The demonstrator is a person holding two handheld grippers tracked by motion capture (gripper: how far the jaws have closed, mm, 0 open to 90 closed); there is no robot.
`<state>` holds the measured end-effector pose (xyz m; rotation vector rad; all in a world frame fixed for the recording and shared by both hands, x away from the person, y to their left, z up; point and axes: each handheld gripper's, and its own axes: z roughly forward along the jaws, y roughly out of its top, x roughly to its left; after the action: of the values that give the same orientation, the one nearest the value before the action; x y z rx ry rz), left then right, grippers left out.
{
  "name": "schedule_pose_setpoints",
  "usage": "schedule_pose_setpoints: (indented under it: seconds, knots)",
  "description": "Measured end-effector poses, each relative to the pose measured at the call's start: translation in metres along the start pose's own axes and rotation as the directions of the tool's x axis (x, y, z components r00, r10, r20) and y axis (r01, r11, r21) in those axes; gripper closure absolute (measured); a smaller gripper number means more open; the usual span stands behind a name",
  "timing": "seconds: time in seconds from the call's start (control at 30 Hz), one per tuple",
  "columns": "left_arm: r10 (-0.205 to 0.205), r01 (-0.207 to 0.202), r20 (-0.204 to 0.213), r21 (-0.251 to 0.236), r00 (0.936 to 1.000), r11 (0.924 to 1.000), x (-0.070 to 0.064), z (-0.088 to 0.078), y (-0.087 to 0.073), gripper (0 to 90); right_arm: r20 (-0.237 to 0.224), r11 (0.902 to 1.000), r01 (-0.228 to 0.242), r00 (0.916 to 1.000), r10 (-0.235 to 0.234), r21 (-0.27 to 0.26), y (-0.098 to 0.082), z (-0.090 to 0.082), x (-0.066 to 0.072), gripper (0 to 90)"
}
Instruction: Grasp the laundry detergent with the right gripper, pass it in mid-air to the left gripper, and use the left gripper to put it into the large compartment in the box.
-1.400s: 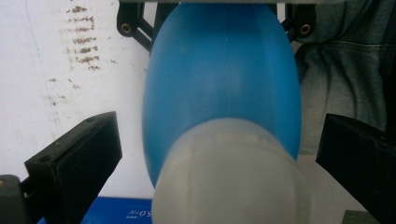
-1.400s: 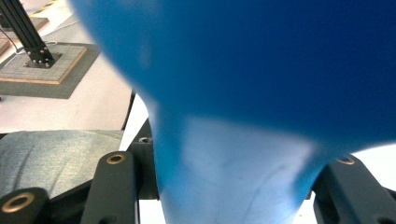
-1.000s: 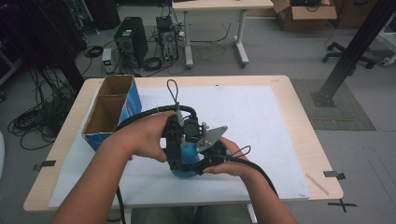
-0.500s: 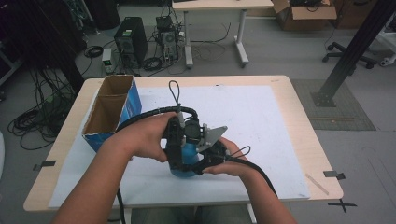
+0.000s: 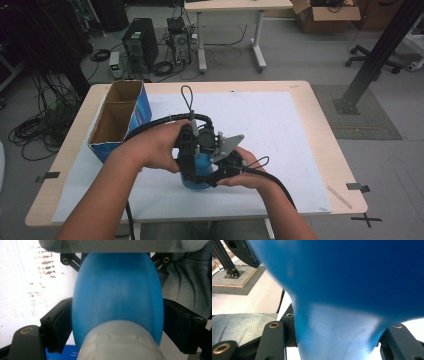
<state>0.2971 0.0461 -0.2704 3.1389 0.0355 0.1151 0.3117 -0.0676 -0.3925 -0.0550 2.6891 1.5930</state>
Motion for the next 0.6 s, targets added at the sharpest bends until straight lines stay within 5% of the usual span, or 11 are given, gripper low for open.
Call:
schedule_pose_setpoints:
  seconds: [0.6]
  knots:
    - [0.008, -0.008, -0.006, 0.000, 1.0000, 1.0000, -0.0001, -0.0012, 0.0003, 28.0, 0.003, 0.9999, 0.010, 0.9999, -0.010, -0.006, 0.0008, 0.0009, -0.0013, 45.2]
